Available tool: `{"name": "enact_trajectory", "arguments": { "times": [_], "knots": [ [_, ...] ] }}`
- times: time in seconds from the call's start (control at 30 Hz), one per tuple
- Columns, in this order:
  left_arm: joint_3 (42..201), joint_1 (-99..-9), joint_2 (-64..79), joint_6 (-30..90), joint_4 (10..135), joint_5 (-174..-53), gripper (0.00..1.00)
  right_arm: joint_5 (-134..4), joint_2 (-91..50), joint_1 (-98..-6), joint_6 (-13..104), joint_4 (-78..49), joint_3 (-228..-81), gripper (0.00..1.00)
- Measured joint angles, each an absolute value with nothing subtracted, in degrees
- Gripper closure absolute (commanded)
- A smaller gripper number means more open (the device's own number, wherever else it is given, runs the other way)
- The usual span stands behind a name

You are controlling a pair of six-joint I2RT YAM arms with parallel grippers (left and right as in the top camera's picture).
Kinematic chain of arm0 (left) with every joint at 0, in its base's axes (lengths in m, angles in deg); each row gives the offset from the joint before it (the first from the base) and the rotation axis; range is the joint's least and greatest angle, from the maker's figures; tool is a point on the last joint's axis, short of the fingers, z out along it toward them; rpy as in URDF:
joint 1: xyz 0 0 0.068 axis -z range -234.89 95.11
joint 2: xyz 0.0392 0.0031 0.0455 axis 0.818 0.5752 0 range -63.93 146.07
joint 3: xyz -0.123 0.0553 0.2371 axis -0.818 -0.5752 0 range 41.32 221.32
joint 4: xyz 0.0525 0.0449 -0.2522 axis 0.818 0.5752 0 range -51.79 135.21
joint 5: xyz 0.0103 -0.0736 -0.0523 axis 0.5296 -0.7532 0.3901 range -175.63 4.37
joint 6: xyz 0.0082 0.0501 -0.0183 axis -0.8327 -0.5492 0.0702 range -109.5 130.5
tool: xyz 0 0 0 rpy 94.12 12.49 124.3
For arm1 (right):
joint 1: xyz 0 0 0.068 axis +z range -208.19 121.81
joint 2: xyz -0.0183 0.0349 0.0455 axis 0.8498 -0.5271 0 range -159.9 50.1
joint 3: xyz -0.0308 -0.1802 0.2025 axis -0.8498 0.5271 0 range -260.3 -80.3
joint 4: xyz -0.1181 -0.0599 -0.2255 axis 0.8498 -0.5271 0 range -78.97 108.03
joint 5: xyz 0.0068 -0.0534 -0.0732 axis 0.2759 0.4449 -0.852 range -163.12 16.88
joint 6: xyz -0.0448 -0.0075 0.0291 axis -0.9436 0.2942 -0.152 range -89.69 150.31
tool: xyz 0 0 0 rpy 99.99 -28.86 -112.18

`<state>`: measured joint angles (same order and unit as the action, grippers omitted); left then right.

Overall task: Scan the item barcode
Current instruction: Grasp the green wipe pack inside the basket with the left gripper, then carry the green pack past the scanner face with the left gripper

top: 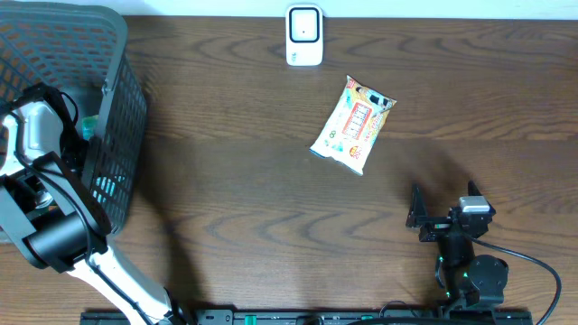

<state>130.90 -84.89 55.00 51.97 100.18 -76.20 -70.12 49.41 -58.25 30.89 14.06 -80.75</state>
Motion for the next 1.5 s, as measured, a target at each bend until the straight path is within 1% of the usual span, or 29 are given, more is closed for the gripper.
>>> {"name": "enact_trajectory", "arguments": {
  "times": [0.17, 0.27, 0.4, 0.57, 0.7, 0.77, 0.87, 0.93, 1.03, 1.17, 1.33, 1.5],
  "knots": [
    [132.0, -84.9, 54.6, 51.6, 103.4, -76.3, 0.92, -70.1, 49.4, -58.2, 30.9, 14.1, -80.8, 0.01],
    [134.4, -84.9, 51.7, 51.4, 104.2, -76.5, 0.92, -70.1, 49.4, -58.2, 30.9, 14.1, -80.8, 0.01],
    [139.1, -84.9, 41.8, 51.3, 103.7, -76.8, 0.92, -70.1, 49.4, -58.2, 30.9, 14.1, -80.8, 0.01],
    [142.4, -84.9, 24.3, 51.4, 98.4, -77.9, 0.92, -70.1, 49.4, -58.2, 30.9, 14.1, -80.8, 0.01],
    [143.0, -84.6, 12.5, 51.4, 93.8, -84.5, 0.92, -70.1, 49.4, -58.2, 30.9, 14.1, -80.8, 0.01],
    [143.2, -83.6, 9.4, 51.4, 92.6, -88.9, 0.92, -70.1, 49.4, -58.2, 30.9, 14.1, -80.8, 0.01],
    [143.2, -79.4, 7.1, 51.4, 91.6, -95.9, 0.93, -70.1, 49.4, -58.2, 30.9, 14.1, -80.8, 0.01],
    [143.2, -74.5, 7.3, 51.4, 91.5, -99.1, 0.92, -70.1, 49.4, -58.2, 30.9, 14.0, -80.8, 0.01],
    [143.1, -66.6, 9.9, 49.7, 90.4, -101.7, 0.93, -70.1, 49.4, -58.2, 30.9, 14.1, -80.8, 0.01],
    [143.1, -55.5, 15.5, 44.2, 88.0, -103.6, 0.93, -70.1, 49.4, -58.2, 30.9, 14.1, -80.8, 0.01],
    [143.1, -44.1, 24.6, 35.4, 86.8, -103.1, 0.92, -70.1, 49.4, -58.2, 30.9, 14.0, -80.8, 0.01],
    [143.0, -36.0, 34.6, 27.7, 87.0, -96.3, 0.91, -70.1, 49.4, -58.2, 30.9, 14.1, -80.8, 0.01]
  ]
}}
